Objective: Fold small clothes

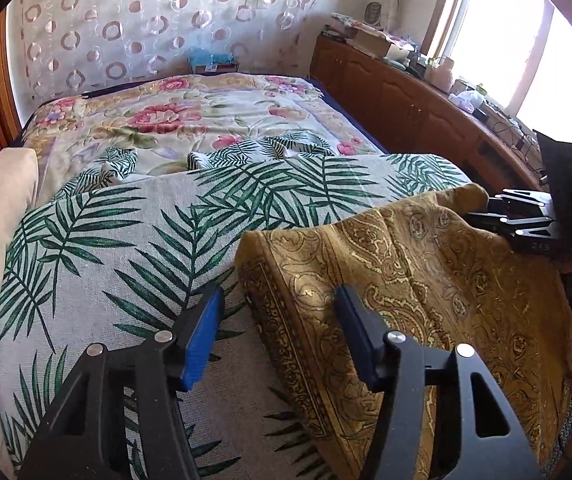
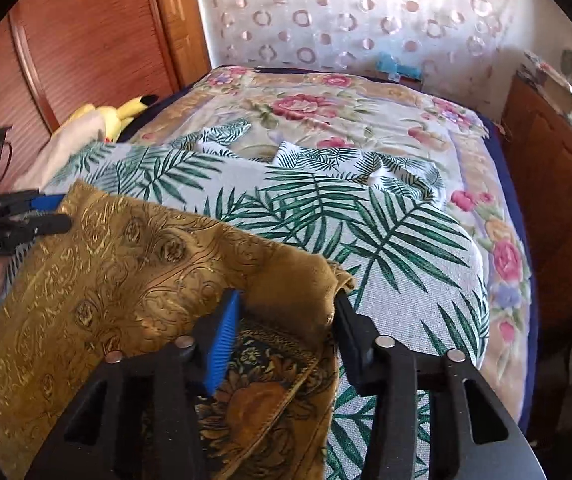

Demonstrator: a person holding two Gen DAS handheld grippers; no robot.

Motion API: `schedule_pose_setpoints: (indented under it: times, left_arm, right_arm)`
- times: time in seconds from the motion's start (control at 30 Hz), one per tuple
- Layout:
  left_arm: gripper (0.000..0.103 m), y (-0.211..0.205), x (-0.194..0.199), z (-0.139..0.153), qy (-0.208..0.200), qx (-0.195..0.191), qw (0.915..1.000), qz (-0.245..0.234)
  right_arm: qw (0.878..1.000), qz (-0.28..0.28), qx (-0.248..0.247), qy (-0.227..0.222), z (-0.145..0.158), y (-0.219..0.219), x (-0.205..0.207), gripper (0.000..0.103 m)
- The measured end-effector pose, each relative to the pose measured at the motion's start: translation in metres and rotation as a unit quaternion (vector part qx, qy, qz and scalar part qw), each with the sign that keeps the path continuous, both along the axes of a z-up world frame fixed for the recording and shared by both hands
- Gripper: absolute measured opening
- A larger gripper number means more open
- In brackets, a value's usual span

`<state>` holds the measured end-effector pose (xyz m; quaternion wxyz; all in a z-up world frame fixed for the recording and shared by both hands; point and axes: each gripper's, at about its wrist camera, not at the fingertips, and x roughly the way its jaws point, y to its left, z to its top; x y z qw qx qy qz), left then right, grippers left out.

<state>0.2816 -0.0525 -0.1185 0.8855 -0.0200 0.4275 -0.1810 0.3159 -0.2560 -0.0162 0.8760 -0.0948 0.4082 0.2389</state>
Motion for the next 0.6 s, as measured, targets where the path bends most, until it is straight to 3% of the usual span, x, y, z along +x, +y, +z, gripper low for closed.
schedule_pose_setpoints:
  times: [0.03,0.1,0.17,0.2,0.23,0.27,0.4,0.6]
  left_arm:
    - [0.059,-0.003,0.0,0.0,-0.001,0.004,1.0,-0.001]
    - [0.052,-0.004,0.0,0.0,-0.003,0.004,1.0,-0.006]
    - [0.033,-0.006,0.001,0.0,0.002,0.001,0.9999,-0.016]
    - [0.028,-0.007,0.001,0.001,0.004,0.002,0.9998,-0.018]
    - [0.015,-0.007,0.001,0.003,0.009,-0.003,0.9997,-0.023]
    - [0.01,-0.007,0.0,0.005,0.011,-0.007,0.9996,-0.025]
    - [0.007,-0.01,-0.018,0.034,-0.029,-0.015,0.9991,-0.028]
    - [0.006,-0.001,-0.074,0.115,-0.12,-0.052,0.9908,-0.034]
  right_arm:
    - [1.0,0.002,0.0,0.0,0.0,0.0,0.0,0.035]
    - [1.0,0.011,0.002,-0.012,0.003,-0.001,-0.005,0.015]
    - [1.0,0.011,0.0,-0.029,0.006,-0.001,-0.012,0.012]
    - [0.999,0.008,0.007,-0.038,0.01,-0.004,-0.016,0.011]
    - [0.999,0.003,0.014,-0.051,0.016,-0.006,-0.022,0.011]
    - [0.998,0.001,0.022,-0.061,0.021,-0.008,-0.028,0.01]
    - [0.993,-0.005,0.04,-0.109,0.054,-0.01,-0.061,0.009]
    - [0.981,-0.006,0.061,-0.183,0.114,-0.014,-0.122,0.009]
